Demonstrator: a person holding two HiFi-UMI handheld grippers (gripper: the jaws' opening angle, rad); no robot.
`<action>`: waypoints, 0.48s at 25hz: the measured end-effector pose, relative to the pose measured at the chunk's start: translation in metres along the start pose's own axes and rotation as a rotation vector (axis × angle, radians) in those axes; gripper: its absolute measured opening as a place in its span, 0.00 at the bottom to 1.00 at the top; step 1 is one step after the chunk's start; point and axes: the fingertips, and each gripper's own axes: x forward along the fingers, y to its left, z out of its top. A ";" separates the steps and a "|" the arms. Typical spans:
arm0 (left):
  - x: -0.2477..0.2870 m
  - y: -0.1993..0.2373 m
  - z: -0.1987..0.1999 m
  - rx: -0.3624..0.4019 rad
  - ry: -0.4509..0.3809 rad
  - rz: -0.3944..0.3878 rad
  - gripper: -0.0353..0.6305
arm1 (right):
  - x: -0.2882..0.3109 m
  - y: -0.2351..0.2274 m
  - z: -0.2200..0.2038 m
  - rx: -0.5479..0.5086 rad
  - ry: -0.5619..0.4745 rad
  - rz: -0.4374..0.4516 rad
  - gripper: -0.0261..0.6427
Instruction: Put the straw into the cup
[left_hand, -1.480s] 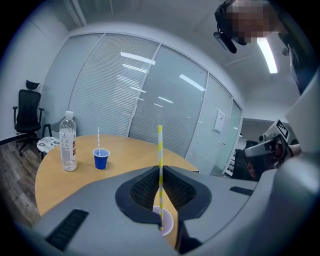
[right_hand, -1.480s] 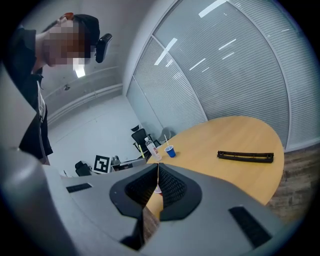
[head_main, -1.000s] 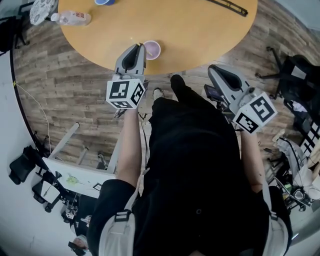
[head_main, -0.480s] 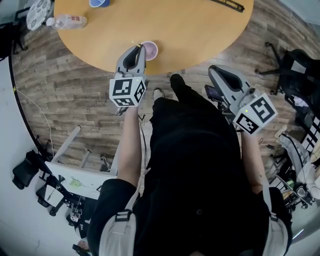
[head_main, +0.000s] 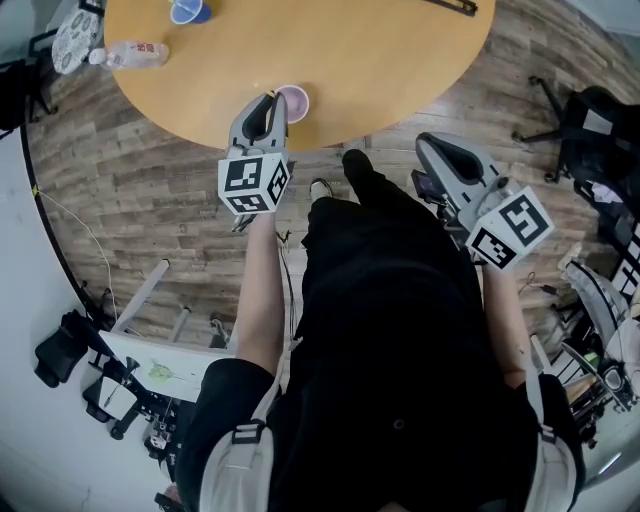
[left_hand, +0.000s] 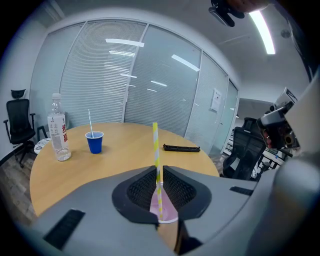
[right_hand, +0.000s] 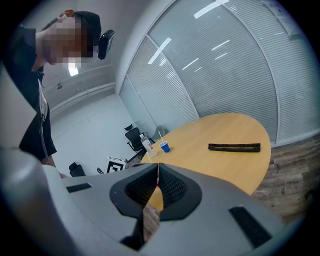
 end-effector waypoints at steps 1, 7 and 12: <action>0.000 0.000 0.001 0.001 -0.002 0.004 0.11 | -0.001 0.001 0.000 -0.003 0.000 0.000 0.07; -0.002 -0.001 0.001 -0.007 -0.013 0.034 0.20 | -0.009 0.003 -0.004 -0.002 -0.011 0.000 0.07; -0.004 0.001 0.002 -0.010 -0.015 0.043 0.22 | -0.010 0.005 -0.004 -0.005 -0.014 -0.003 0.07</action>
